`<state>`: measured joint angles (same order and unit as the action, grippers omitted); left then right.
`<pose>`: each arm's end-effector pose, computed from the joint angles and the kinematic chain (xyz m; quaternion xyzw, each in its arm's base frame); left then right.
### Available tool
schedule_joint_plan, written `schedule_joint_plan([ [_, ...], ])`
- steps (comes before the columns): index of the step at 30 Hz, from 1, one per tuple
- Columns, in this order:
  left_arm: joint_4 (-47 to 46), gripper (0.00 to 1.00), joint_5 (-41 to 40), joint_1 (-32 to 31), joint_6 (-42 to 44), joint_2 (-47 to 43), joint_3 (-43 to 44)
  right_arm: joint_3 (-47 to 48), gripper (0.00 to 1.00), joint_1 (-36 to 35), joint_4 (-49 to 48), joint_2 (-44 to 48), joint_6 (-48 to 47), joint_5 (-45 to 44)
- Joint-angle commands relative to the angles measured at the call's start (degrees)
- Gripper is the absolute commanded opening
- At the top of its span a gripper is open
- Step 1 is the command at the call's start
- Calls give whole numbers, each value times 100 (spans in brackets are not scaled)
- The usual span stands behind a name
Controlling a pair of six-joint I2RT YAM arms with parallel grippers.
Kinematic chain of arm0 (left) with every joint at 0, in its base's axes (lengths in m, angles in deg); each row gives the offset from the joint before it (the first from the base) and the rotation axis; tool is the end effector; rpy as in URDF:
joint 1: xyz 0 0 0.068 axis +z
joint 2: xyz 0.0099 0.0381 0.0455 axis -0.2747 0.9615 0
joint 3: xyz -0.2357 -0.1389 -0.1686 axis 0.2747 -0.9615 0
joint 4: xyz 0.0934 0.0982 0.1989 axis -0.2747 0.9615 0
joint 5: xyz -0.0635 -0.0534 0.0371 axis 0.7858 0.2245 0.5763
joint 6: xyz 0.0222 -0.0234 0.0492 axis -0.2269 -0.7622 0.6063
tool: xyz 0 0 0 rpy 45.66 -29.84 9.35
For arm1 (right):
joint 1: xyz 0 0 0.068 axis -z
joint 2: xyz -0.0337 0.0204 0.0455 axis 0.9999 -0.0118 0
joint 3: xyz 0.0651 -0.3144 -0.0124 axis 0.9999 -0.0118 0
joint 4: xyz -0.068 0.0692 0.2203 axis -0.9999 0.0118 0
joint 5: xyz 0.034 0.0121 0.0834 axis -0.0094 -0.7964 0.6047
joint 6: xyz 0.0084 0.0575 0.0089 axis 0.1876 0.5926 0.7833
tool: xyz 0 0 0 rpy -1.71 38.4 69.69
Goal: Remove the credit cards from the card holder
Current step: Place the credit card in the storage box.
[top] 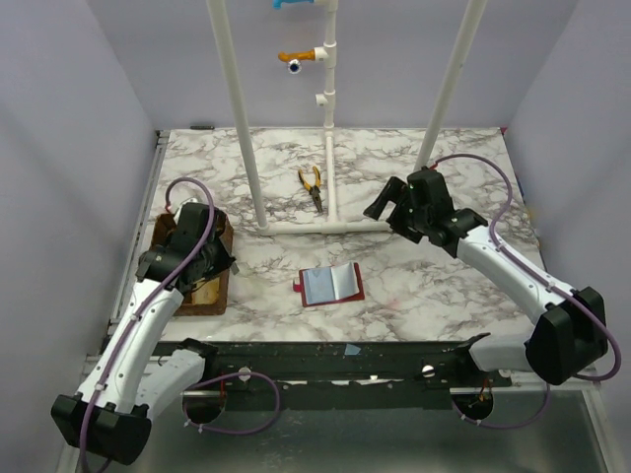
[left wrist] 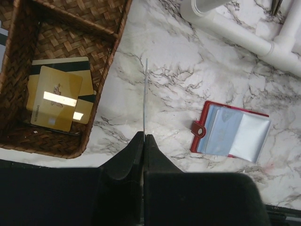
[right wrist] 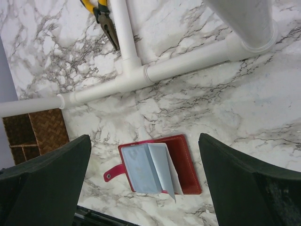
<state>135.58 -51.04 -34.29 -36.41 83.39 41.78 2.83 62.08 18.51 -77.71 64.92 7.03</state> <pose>0.1092 -0.0293 0.3368 -0.2350 0.9132 -0.1054 0.3157 0.2324 0.1169 0.3329 0.1865 0.8888 0.2380 0.3443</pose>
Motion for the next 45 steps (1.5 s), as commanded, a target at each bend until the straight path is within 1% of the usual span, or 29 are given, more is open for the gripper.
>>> schedule_joint_plan([
  [1,-82,0,10,537,44,162,259,197,100,109,105,-156,-84,-70],
  [4,-268,0,198,949,60,314,306,273,100,195,95,-296,-103,-31],
  [13,-488,0,266,1547,-32,670,619,424,100,449,42,-641,-227,53],
  [17,-551,0,277,1782,-90,722,589,467,100,551,19,-773,-267,-80],
  [18,-619,0,286,1958,-125,714,533,500,100,558,7,-807,-286,-111],
  [22,-809,0,350,2148,-331,700,316,580,100,554,-51,-918,-402,-10],
  [28,-1174,0,374,2410,-658,824,56,485,100,554,-269,-915,-737,645],
  [33,-1762,0,532,2570,-984,1034,-178,559,100,555,-249,-1019,-878,974],
  [41,-2356,0,503,3045,-1187,1359,-295,780,100,422,-129,-1253,-1177,1163],
  [45,-2452,0,445,3087,-1178,1630,-142,771,100,335,-112,-1247,-1262,1158],
])
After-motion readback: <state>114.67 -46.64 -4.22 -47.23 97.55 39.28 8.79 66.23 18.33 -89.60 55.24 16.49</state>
